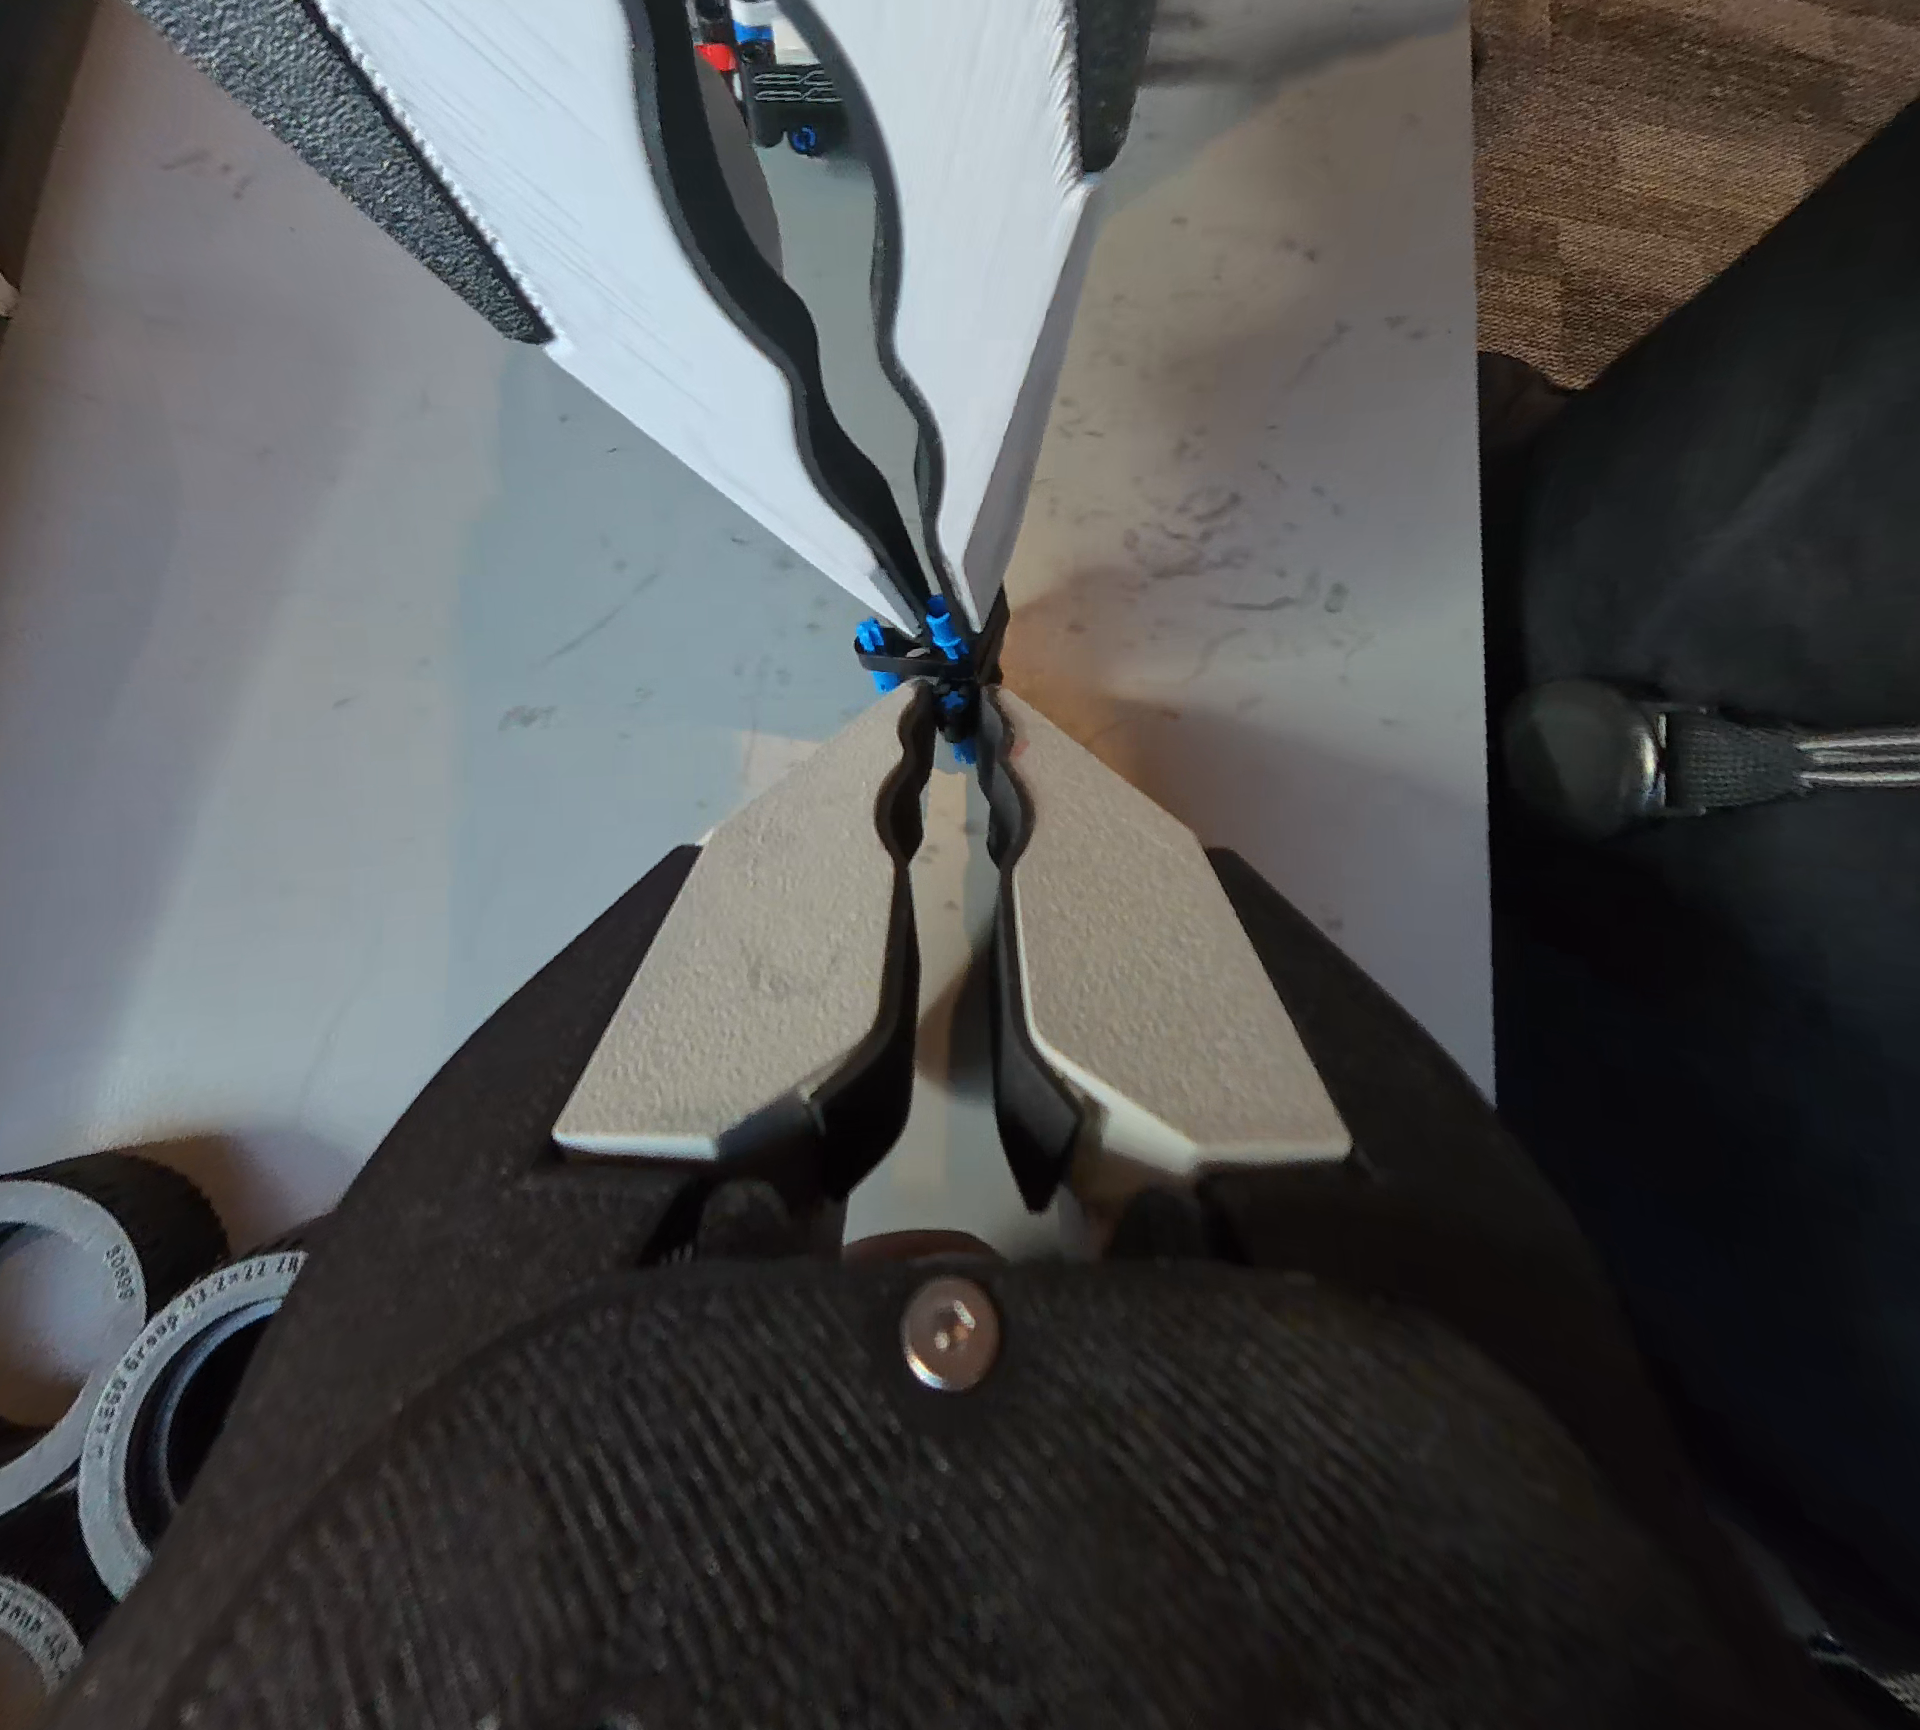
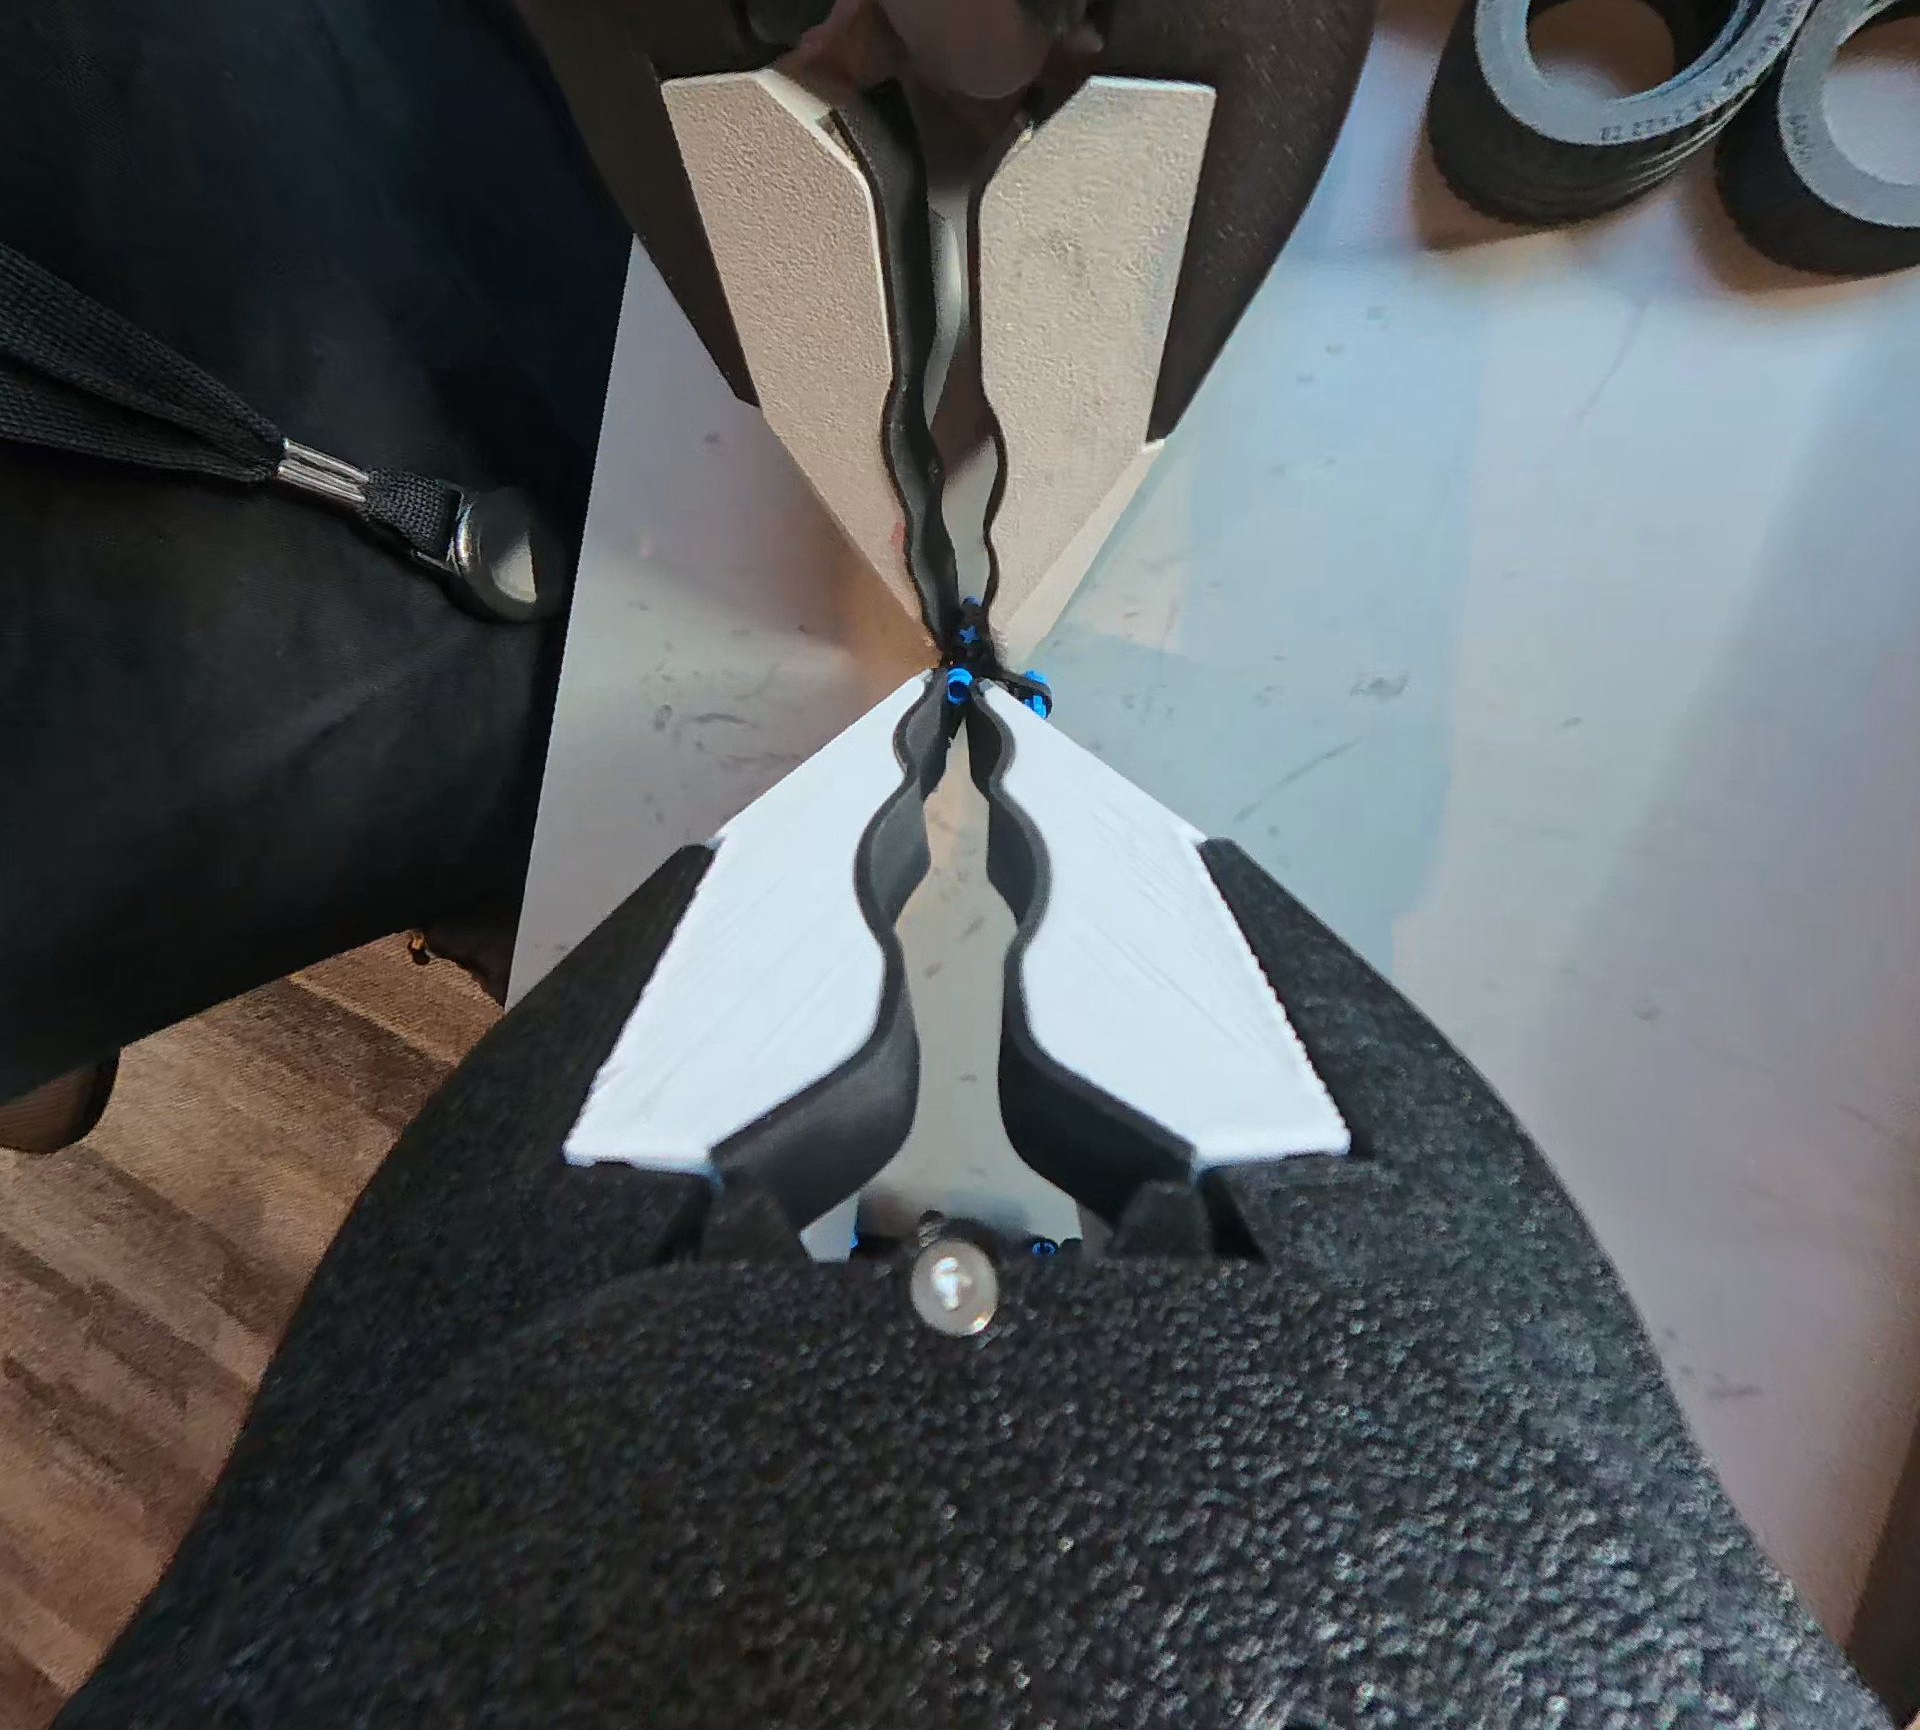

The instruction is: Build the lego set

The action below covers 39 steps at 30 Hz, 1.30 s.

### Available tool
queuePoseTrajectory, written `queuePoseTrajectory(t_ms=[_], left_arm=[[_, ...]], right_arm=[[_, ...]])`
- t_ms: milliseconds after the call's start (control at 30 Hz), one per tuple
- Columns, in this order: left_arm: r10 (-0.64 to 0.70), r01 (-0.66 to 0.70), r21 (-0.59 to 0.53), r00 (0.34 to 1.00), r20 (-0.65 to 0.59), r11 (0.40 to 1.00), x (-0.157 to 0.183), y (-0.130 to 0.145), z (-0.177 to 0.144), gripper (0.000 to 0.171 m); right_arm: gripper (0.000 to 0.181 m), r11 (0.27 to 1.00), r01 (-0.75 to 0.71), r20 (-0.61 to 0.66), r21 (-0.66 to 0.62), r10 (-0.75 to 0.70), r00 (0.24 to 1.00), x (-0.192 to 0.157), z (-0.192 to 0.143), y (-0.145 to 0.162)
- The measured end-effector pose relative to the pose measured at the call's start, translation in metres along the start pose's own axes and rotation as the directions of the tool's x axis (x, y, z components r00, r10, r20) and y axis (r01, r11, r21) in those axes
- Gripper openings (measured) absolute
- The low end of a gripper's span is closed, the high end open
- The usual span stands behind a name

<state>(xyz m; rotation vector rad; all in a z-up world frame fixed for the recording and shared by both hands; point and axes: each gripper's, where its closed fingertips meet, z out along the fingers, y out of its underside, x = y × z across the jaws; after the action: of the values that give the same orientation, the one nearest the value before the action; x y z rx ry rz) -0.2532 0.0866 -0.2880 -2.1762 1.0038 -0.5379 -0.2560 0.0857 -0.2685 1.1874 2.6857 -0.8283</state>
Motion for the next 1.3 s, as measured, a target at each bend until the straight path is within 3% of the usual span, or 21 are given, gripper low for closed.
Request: queuePoseTrajectory(t_ms=[233, 367, 533, 667, 867, 1167, 1233, 1300], left_arm=[[-0.001, 0.001, 0.002, 1.0, -0.006, 1.0, 0.001, 0.0, 0.0, 0.005], [-0.007, 0.007, 0.002, 1.0, -0.015, 1.0, 0.001, 0.0, 0.0, 0.005], [-0.01, 0.01, 0.001, 1.0, -0.017, 1.0, 0.001, 0.0, 0.0, 0.005], [-0.012, 0.012, 0.003, 1.0, -0.021, 1.0, 0.002, 0.0, 0.001, 0.005], [-0.013, 0.013, 0.007, 1.0, -0.004, 1.0, -0.001, -0.001, 0.001, 0.005], [-0.001, 0.001, 0.003, 1.0, 0.017, 1.0, -0.002, 0.0, 0.001, 0.005], [-0.001, 0.001, 0.004, 1.0, 0.018, 1.0, -0.002, -0.001, 0.001, 0.005], [-0.004, 0.004, 0.004, 1.0, 0.015, 1.0, -0.002, -0.001, 0.001, 0.005]], right_arm=[[0.002, 0.997, 0.039, -0.062, 0.06, -0.035, 0.997, -0.001, 0.0, 0.002], [0.002, 0.994, 0.106, -0.118, -0.003, -0.106, 0.987, -0.001, 0.005, 0.005], [0.002, 0.994, 0.111, -0.097, -0.017, -0.113, 0.989, -0.001, 0.007, 0.005], [0.003, 1.0, -0.009, -0.058, 0.008, 0.01, 0.998, -0.002, 0.007, 0.004], [0.0, 0.99, -0.035, -0.129, 0.136, 0.053, 0.99, 0.0, -0.012, -0.002], [0.0, 0.999, 0.016, -0.252, 0.046, -0.004, 0.968, 0.004, -0.006, 0.0], [0.0, 0.994, 0.035, -0.287, 0.103, -0.004, 0.958, 0.005, -0.023, -0.011], [0.0, 0.995, 0.02, -0.262, 0.102, 0.008, 0.965, 0.004, -0.017, -0.011]])
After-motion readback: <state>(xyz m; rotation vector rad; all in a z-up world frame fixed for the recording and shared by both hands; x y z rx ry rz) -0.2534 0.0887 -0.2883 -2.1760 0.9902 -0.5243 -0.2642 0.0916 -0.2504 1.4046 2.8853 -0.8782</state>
